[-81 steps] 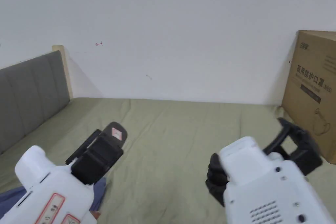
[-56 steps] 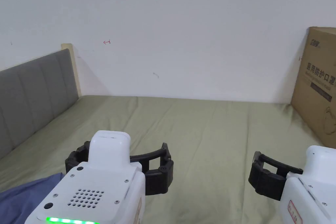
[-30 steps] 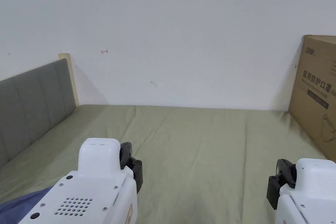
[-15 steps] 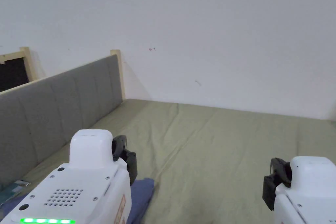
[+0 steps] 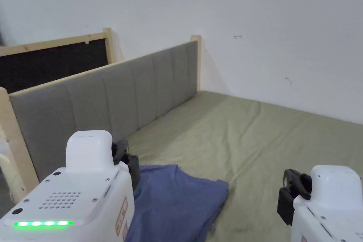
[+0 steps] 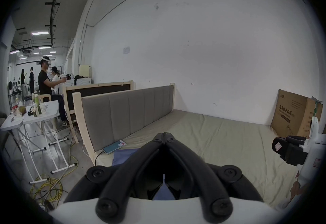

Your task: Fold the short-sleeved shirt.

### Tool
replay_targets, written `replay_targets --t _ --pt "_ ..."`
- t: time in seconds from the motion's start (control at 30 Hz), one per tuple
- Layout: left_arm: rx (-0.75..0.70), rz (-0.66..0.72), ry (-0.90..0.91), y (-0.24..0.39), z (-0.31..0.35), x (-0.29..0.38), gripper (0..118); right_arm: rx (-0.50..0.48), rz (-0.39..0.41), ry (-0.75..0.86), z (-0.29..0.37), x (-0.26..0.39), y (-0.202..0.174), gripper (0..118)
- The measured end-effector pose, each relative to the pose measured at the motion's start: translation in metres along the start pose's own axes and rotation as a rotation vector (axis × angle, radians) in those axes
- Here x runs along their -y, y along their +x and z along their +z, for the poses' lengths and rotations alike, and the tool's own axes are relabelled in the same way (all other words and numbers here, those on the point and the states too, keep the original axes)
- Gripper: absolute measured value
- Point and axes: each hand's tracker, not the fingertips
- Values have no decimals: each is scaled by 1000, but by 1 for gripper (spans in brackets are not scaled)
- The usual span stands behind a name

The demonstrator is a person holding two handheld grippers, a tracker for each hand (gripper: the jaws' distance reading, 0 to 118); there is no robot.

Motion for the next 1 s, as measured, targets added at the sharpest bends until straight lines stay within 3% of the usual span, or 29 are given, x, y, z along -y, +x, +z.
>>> replay_targets --t 0.27,0.37,0.4,0.43,0.47,0.5,0.6,0.8,0.83,0.9,0.93,1.0 --pt "49 55 -386 -3 -117 86 0 11 -17 -113 -30 24 8 0" --pt "89 -23 -555 7 -161 127 3 28 5 -171 -48 38 7 0" --pt "98 -53 -598 11 -175 141 20 29 6 -192 -54 42 8 0" --pt "111 -56 -626 14 -186 152 61 27 3 -207 -59 46 8 0" --pt "107 -63 -678 17 -198 163 94 24 -2 -227 -65 50 8 0" --pt "128 -46 -727 20 -210 174 109 24 -4 -247 -71 54 9 0" --pt "218 60 -756 22 -234 191 118 37 10 -297 -86 66 10 0" --pt "181 -107 -906 48 -293 229 113 33 -36 -399 -112 88 15 0" --pt "209 -102 -966 50 -301 240 105 31 -42 -410 -114 90 16 0" --pt "203 -154 -911 53 -296 243 106 38 -51 -437 -119 95 18 0" --pt "195 -152 -927 52 -293 235 98 39 -54 -441 -120 97 19 0" --pt "155 -122 -880 45 -286 222 63 39 -65 -454 -120 101 20 0"
